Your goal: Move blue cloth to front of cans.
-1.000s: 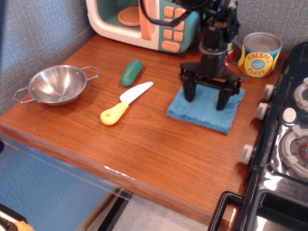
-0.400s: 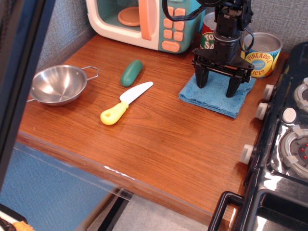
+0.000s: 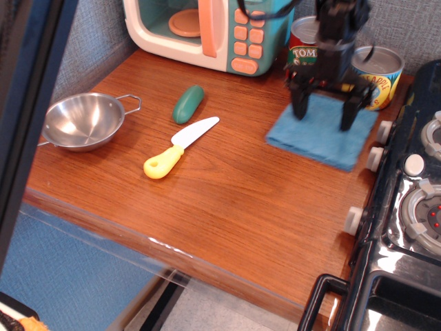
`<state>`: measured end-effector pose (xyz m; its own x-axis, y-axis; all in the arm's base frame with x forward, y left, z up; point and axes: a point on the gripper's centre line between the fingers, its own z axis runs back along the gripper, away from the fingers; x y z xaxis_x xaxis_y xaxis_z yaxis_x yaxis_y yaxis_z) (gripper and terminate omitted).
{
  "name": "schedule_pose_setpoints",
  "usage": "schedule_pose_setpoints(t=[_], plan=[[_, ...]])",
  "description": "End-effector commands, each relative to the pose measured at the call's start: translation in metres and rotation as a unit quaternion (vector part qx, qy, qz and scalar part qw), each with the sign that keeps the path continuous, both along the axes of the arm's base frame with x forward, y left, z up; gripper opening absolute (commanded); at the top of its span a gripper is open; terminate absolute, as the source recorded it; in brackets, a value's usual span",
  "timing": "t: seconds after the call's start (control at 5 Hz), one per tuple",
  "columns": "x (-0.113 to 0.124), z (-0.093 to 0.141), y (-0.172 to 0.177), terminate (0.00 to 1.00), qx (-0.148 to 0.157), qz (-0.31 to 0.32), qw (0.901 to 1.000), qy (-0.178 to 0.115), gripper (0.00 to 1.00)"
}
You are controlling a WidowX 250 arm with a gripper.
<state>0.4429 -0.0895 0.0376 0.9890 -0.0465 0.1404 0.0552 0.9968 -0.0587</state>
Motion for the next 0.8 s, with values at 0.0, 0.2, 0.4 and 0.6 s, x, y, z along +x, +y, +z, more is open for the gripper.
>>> schedule_pose_setpoints(t=[0.0,0.2,0.4,0.6], plan=[[-0.001,0.101,-0.003,0.0,-0.026,-0.012,0.9964,-0.08,1.0],[-0.026,0.128,0.006,0.0,-0.023,-0.009,0.9953,-0.093,1.0],[-0.065,0.139,0.022,0.0,-0.012,0.002,0.9952,-0.097,1.0],[-0.108,0.128,0.041,0.0,0.01,0.008,0.9958,-0.091,1.0]])
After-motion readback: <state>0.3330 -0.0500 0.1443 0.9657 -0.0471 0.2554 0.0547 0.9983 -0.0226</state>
